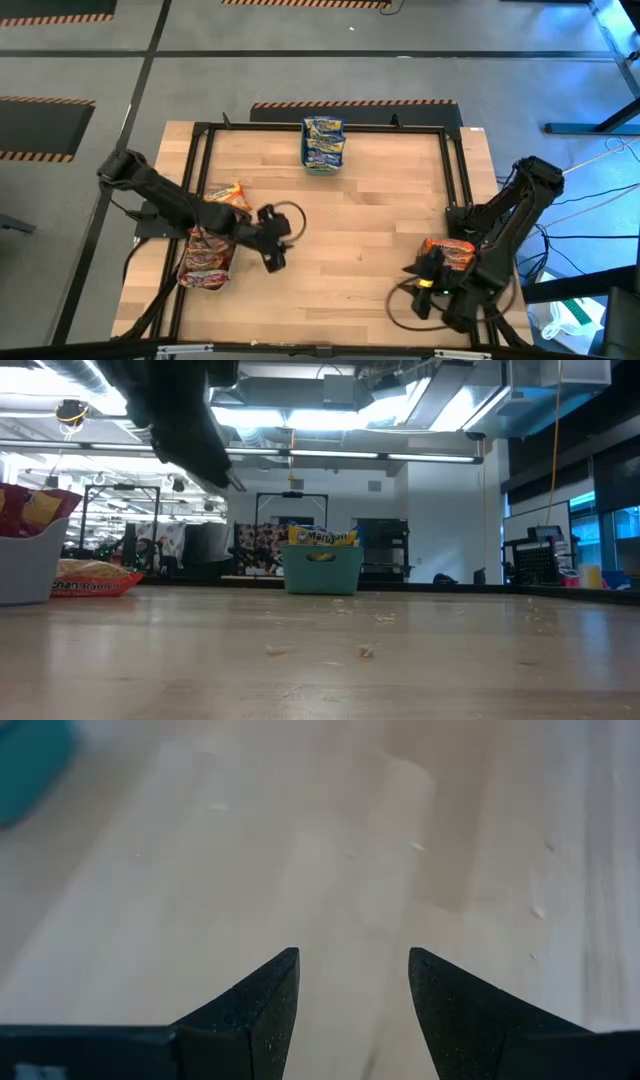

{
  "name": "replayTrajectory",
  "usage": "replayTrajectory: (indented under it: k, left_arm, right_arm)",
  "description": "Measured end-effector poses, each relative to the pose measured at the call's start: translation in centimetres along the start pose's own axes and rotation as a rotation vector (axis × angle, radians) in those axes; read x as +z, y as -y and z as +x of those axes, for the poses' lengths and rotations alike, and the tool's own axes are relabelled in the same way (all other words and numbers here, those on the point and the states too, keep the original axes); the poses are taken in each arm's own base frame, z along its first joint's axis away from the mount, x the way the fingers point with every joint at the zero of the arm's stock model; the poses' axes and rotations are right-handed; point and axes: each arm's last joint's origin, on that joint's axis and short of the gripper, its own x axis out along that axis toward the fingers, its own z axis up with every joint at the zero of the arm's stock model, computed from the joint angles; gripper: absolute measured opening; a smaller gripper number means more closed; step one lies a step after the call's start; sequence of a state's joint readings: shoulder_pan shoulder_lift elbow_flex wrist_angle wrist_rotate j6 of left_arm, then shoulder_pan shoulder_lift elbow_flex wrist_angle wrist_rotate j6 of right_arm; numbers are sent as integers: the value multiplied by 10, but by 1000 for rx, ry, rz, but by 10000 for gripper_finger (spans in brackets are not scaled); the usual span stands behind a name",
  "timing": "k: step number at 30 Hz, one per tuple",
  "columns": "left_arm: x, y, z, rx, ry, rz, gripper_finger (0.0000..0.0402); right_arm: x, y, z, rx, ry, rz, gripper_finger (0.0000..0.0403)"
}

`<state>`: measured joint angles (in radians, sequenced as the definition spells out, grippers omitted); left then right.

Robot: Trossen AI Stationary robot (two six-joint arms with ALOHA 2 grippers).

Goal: Sort Maruchan noodles
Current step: Put the orange noodle pack into the black bin

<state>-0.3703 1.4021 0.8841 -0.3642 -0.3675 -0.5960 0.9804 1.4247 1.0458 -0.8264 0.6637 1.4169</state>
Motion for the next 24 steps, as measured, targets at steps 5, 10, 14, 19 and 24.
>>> replayTrajectory:
  k: [5, 10, 14, 19, 24]
  left_arm:
    - [8, -41, -23, 144, -54, -144, 185]
    - [-2, -86, -39, 374, -234, -281, 185]
    - [-12, -114, -46, 555, -406, -351, 185]
    - [-23, -138, -43, 640, -519, -430, 185]
    - [-46, -157, -35, 654, -643, -473, 185]
  right_arm:
    - [14, -4, 30, -30, -34, -86, 214]
    - [18, -5, 57, -58, -104, -144, 214]
    - [16, -4, 73, -76, -193, -168, 214]
    - [11, -5, 81, -98, -206, -181, 214]
    - [11, -6, 81, -88, -202, -176, 214]
